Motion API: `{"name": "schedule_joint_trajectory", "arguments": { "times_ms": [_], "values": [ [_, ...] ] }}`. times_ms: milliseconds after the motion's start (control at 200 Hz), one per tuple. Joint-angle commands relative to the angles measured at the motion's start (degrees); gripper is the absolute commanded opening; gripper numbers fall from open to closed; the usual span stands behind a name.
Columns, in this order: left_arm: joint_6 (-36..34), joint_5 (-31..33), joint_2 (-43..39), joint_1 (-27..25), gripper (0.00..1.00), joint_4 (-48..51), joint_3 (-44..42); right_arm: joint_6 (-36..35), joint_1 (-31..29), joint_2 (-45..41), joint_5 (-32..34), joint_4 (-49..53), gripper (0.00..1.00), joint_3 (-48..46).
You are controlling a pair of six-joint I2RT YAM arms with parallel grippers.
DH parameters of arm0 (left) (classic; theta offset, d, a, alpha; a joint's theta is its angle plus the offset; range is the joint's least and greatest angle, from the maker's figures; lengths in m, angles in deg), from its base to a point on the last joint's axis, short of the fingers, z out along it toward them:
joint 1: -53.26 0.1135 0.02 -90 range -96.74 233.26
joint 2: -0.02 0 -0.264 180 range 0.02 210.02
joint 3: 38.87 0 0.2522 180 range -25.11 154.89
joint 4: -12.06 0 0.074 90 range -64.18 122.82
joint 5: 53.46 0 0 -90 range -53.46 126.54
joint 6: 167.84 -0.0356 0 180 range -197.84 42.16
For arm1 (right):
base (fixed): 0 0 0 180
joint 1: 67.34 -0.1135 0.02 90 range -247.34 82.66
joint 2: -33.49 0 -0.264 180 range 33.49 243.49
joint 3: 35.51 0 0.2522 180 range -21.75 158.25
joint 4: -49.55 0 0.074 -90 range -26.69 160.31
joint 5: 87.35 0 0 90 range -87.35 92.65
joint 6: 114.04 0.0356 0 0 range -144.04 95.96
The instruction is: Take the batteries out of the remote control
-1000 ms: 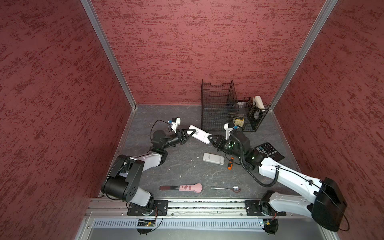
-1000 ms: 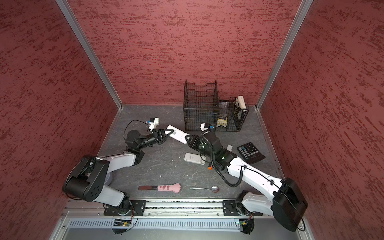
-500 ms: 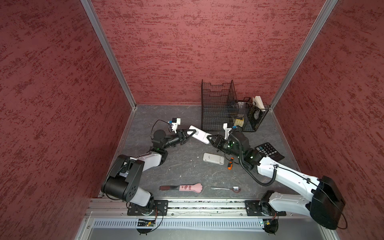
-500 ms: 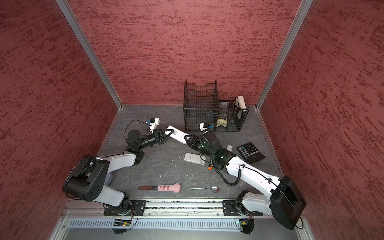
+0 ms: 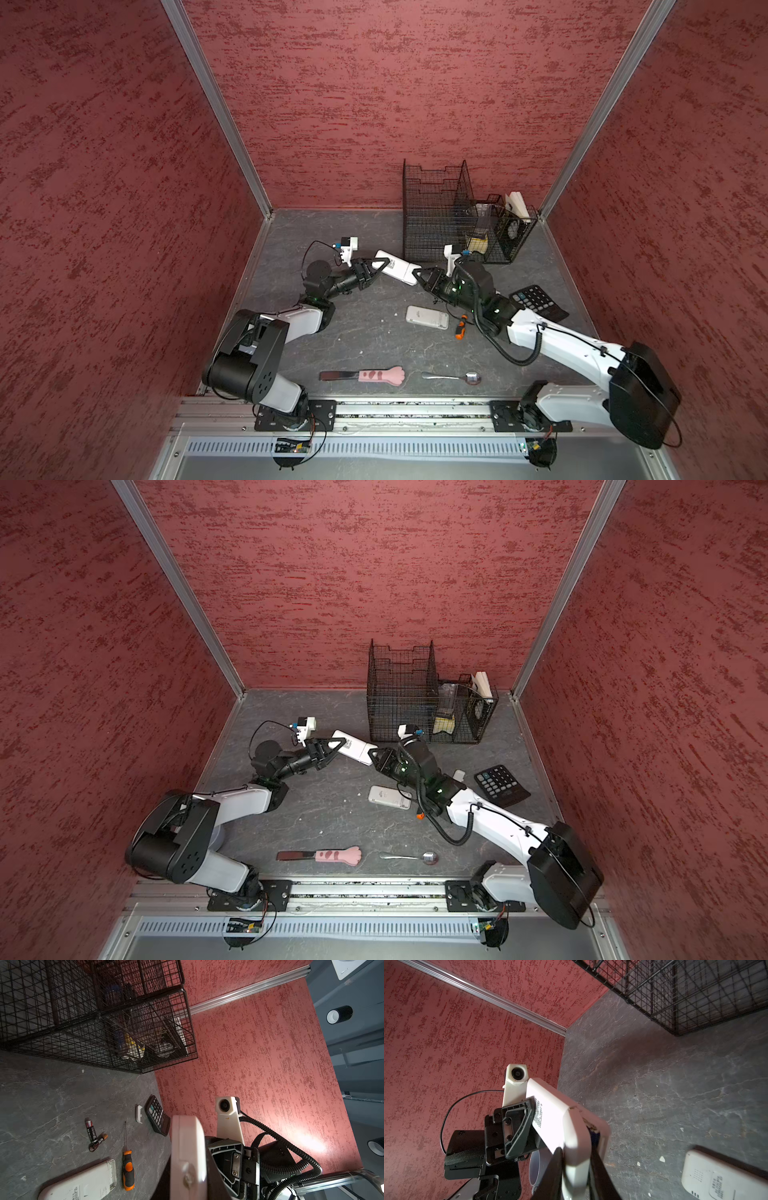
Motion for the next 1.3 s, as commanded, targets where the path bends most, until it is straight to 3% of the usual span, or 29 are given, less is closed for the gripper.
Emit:
{"name": "schedule_joint_trajectory", "arguments": {
  "times_ms": [0, 431, 917, 1097, 1298],
  "values": [
    [0.4, -3.0, -2.1, -1.0, 0.0, -3.3, -0.1, 2.0, -0.2, 0.9, -2.5, -3.2, 0.26, 0.7],
    [1.0, -3.2, -1.2, -1.1, 0.0, -4.6, 0.3, 2.1, -0.2, 2.0, -3.3, -4.0, 0.24, 0.9],
    [0.3, -1.9, -4.1, 1.5, 0.0, -1.1, -1.1, 2.0, 0.3, -2.1, -1.4, -2.9, 0.06, -0.3],
    [-0.5, -1.0, -3.9, 2.4, 0.0, 1.1, -2.1, 0.3, 0.9, -6.4, 0.4, 1.2, 0.03, -0.6],
    [-4.8, 0.3, -5.5, 2.7, 0.0, 8.4, -5.5, -5.7, 5.6, -11.4, 5.0, 15.2, 0.02, 0.7]
  ]
}}
